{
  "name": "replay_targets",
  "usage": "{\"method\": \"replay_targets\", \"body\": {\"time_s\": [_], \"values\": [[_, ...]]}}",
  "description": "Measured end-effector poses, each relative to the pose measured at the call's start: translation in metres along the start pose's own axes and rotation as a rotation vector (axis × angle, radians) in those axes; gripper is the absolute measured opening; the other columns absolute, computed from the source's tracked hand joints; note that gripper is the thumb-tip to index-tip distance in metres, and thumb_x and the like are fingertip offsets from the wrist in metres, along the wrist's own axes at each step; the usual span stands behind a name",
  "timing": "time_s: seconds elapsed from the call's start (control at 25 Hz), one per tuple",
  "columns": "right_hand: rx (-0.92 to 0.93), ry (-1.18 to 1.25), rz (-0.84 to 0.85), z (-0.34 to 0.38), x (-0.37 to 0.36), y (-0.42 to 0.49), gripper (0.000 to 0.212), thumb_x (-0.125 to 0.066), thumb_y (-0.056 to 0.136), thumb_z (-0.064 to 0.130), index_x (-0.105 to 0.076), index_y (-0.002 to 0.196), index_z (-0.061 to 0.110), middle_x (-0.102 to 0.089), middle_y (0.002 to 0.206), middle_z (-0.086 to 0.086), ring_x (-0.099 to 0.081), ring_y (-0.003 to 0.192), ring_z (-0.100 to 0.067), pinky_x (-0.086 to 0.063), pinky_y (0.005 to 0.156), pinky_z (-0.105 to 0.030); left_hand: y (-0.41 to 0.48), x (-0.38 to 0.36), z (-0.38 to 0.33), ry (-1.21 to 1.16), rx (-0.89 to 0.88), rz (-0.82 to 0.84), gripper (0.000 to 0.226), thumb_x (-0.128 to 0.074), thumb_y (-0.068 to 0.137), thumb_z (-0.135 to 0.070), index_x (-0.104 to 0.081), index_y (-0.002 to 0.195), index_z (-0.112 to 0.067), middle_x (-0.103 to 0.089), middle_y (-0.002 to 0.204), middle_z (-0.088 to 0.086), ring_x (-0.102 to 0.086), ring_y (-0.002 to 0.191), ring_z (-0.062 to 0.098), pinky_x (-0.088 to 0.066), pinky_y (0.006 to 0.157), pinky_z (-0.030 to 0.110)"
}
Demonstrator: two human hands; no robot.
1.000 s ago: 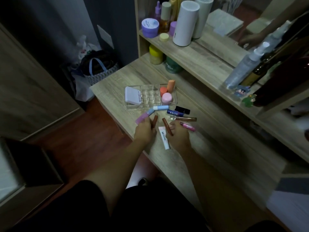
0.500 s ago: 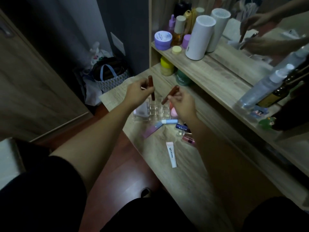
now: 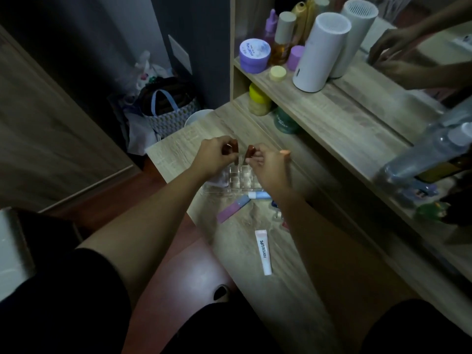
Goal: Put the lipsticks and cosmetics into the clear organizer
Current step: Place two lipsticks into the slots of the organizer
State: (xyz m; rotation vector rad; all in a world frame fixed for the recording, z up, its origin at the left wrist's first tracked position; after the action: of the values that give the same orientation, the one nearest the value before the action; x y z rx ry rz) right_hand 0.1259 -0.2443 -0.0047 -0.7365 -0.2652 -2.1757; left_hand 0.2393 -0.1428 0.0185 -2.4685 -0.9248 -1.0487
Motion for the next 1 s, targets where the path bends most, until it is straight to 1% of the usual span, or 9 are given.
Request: {"method": "replay_targets", "body": {"time_s": [0.08,0.28,0.32,0.4,0.48,0.56,0.76,0.88,1.0], "values": [[0.002,-0.035,0.012,0.000,-0.004,0.002,0.020,-0.065,0.084,0.006,-0.063,0.103,0.011,-0.073,0.096,-0.008,-0.065,0.083,-0.009,-0.042,0.065,0.002,0.002,-0.007,0.004,0.050,0.002,0.048,0.024,-0.070,0.078,-0.013,-0.067,0.101,-0.005,-0.074,0.094,0.014,-0.067,0.088,0.022,-0.041,0.075,0.014],[-0.012,-0.055,0.035,-0.003,-0.009,0.007,0.021,-0.064,0.084,0.005,-0.061,0.105,0.008,-0.071,0.095,-0.009,-0.068,0.091,-0.021,-0.055,0.084,-0.034,0.002,-0.014,0.008,0.070,-0.002,0.061,0.023,-0.069,0.078,-0.011,-0.068,0.100,-0.006,-0.074,0.094,0.014,-0.067,0.090,0.024,-0.041,0.075,0.016],[-0.012,-0.055,0.039,-0.004,-0.010,0.008,0.020,-0.064,0.085,0.005,-0.061,0.104,0.009,-0.071,0.093,-0.008,-0.068,0.091,-0.021,-0.056,0.084,-0.036,0.002,-0.014,0.009,0.063,-0.004,0.059,0.024,-0.069,0.078,-0.010,-0.067,0.101,-0.006,-0.074,0.095,0.014,-0.067,0.090,0.023,-0.041,0.076,0.015],[-0.014,-0.051,0.039,-0.005,-0.010,0.008,0.019,-0.064,0.084,0.005,-0.061,0.102,0.010,-0.069,0.086,-0.002,-0.068,0.088,-0.019,-0.057,0.083,-0.037,0.002,-0.015,0.009,0.039,-0.008,0.068,0.025,-0.070,0.078,-0.008,-0.066,0.102,-0.004,-0.074,0.096,0.015,-0.068,0.090,0.024,-0.046,0.080,0.017],[-0.015,-0.030,0.040,-0.007,-0.010,0.009,0.021,-0.065,0.083,0.004,-0.061,0.102,0.010,-0.063,0.081,0.002,-0.067,0.086,-0.019,-0.057,0.082,-0.038,0.002,-0.015,0.008,0.020,-0.009,0.077,0.026,-0.070,0.077,-0.006,-0.065,0.102,-0.003,-0.073,0.096,0.016,-0.069,0.090,0.025,-0.051,0.085,0.026],[-0.010,-0.023,0.043,-0.007,-0.009,0.010,0.024,-0.065,0.082,0.002,-0.061,0.104,0.007,-0.061,0.083,-0.001,-0.065,0.084,-0.020,-0.057,0.082,-0.038,0.003,-0.015,0.008,0.019,-0.007,0.080,0.027,-0.070,0.076,-0.005,-0.065,0.103,-0.003,-0.073,0.096,0.016,-0.068,0.089,0.025,-0.049,0.083,0.023],[0.018,-0.073,0.037,-0.004,-0.006,0.012,0.026,-0.063,0.084,0.001,-0.060,0.109,0.007,-0.068,0.095,-0.011,-0.063,0.078,-0.010,-0.054,0.078,-0.017,0.002,-0.013,0.008,0.061,0.000,0.076,0.029,-0.069,0.078,-0.009,-0.065,0.106,-0.006,-0.073,0.097,0.016,-0.067,0.090,0.022,-0.043,0.077,0.016],[0.039,-0.114,0.018,0.002,-0.002,0.014,0.030,-0.065,0.084,0.006,-0.059,0.113,0.011,-0.068,0.101,-0.008,-0.064,0.088,-0.015,-0.054,0.086,-0.027,0.002,-0.010,0.009,0.051,0.026,0.086,0.036,-0.069,0.079,-0.010,-0.062,0.114,-0.006,-0.071,0.104,0.017,-0.068,0.091,0.024,-0.046,0.082,0.022],[0.062,-0.120,0.007,0.006,0.007,0.014,0.030,-0.064,0.084,0.007,-0.060,0.113,0.010,-0.067,0.100,-0.008,-0.064,0.090,-0.017,-0.055,0.089,-0.036,0.000,-0.006,0.009,0.053,0.065,0.089,0.049,-0.070,0.079,-0.009,-0.054,0.125,-0.006,-0.066,0.115,0.018,-0.068,0.093,0.026,-0.049,0.085,0.028]]}}
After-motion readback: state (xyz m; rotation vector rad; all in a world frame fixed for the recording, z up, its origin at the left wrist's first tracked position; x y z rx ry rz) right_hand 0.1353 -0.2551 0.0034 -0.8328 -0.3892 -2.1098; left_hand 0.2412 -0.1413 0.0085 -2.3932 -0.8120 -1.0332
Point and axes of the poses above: each hand's wrist, its own y-axis towards the middle knuckle, its own x-axis out of the back of the hand, z = x × y, the point moved 5 cm from there along y, towards the middle knuckle
